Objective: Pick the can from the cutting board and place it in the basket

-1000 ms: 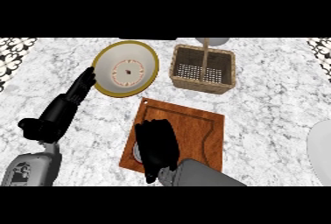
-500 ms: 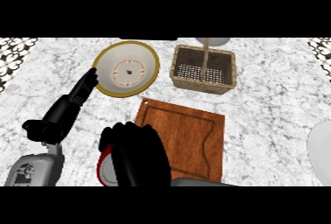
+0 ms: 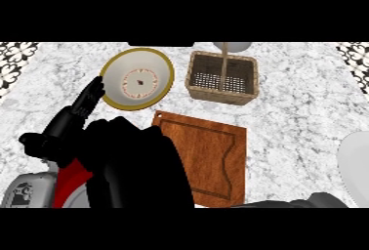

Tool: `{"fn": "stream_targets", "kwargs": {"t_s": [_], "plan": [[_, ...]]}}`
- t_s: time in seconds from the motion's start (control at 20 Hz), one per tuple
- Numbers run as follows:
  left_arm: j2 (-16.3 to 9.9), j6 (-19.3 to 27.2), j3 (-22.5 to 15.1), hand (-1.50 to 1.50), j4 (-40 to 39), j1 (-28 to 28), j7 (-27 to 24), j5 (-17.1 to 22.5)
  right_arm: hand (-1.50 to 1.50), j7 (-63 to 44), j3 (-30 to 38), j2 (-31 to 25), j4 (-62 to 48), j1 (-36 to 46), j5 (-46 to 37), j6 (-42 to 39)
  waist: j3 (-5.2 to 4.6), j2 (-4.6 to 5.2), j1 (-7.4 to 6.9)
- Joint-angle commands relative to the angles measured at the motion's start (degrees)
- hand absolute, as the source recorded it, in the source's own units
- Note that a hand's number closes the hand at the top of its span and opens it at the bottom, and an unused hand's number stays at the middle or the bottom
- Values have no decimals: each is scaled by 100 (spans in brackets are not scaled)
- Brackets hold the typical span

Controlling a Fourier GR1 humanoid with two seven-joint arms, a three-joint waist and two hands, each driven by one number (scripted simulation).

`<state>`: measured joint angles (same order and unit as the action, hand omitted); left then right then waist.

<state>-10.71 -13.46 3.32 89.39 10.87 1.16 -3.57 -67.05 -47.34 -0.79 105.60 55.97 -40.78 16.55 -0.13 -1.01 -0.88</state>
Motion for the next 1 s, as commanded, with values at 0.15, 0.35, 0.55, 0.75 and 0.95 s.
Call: {"fn": "stream_targets", "kwargs": {"t_s": [0.15, 0.35, 0.55, 0.75, 0.95], "plan": [[85, 126, -39, 0, 25, -95, -24, -105, 150, -1806, 625, 75, -336, 1071, -183, -305, -6, -6, 41], [165, 181, -101, 0, 59, -177, -165, -170, 150, -1812, 1109, 75, -747, 1616, -249, -652, -4, 12, 47], [134, 174, -76, 0, -85, 97, -34, -172, 150, -1482, 1683, 75, -1615, 2014, -101, -325, -4, 70, 6], [163, 121, -109, 0, 21, 27, 31, -113, 150, -1278, 2200, 76, -2038, 2179, -378, -572, 5, 59, 52], [0, 30, 68, 0, -130, 132, -27, -34, 150, -749, 3076, 75, -2920, 2559, -651, -300, 4, 94, 32]]}}
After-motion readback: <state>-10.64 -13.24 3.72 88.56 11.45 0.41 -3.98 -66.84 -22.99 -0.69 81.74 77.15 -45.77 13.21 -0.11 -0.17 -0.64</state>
